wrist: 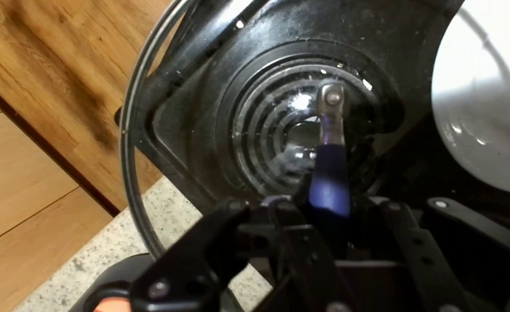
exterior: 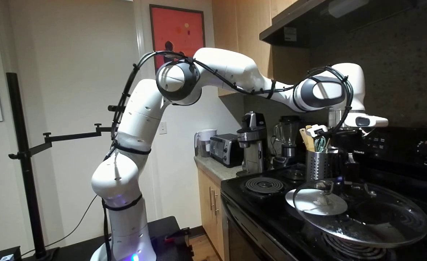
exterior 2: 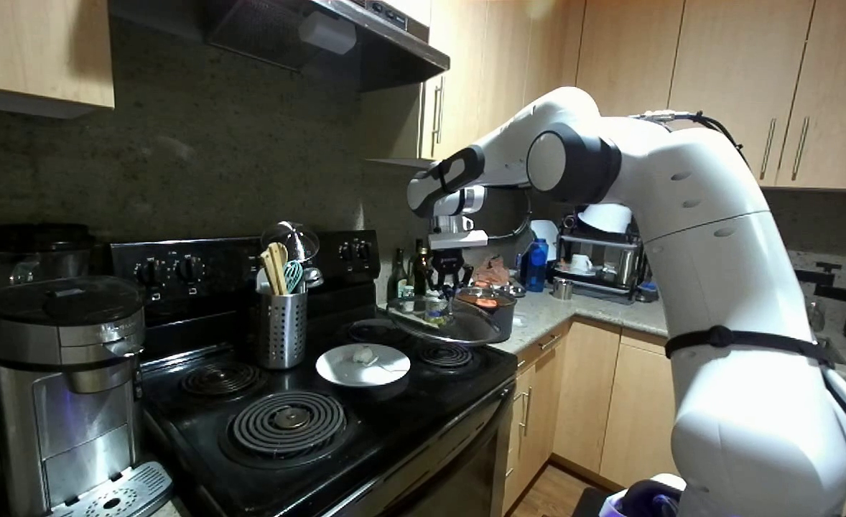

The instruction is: Put the clear lid on the white plate

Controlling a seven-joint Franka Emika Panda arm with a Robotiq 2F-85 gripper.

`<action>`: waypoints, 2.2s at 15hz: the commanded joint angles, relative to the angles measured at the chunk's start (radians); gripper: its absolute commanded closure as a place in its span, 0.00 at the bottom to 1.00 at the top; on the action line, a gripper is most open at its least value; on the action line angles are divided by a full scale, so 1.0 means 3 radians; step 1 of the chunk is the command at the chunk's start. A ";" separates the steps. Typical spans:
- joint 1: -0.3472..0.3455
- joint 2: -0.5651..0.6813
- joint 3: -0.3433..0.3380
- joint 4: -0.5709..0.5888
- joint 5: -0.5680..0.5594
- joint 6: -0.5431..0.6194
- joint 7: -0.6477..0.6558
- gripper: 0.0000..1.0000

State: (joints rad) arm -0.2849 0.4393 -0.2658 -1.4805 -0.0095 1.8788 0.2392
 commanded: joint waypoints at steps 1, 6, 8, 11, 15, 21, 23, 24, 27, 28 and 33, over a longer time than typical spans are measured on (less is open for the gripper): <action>0.0139 -0.0304 0.0082 -0.0215 -0.0027 0.0047 0.0003 0.97; 0.0324 -0.0325 0.0192 -0.0233 -0.0053 0.0010 0.0036 0.97; 0.0385 -0.0313 0.0228 -0.0229 -0.0058 0.0009 0.0031 0.97; 0.0482 -0.0324 0.0281 -0.0262 -0.0110 0.0033 0.0024 0.97; 0.0603 -0.0300 0.0328 -0.0296 -0.0203 0.0044 0.0054 0.97; 0.0592 -0.0136 0.0387 -0.0203 -0.0088 -0.0005 0.0006 0.90; 0.0585 -0.0150 0.0387 -0.0204 -0.0083 -0.0004 0.0004 0.90; 0.0581 -0.0155 0.0386 -0.0206 -0.0083 -0.0004 0.0003 0.90; 0.0553 -0.0062 0.0380 -0.0128 -0.0043 -0.0029 0.0044 0.97; 0.0558 -0.0016 0.0384 -0.0100 -0.0042 -0.0045 0.0057 0.97; 0.0579 0.0139 0.0388 -0.0006 -0.0044 -0.0048 0.0092 0.97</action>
State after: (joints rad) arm -0.1117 0.4800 -0.1534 -1.5303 -0.0328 1.8803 0.2457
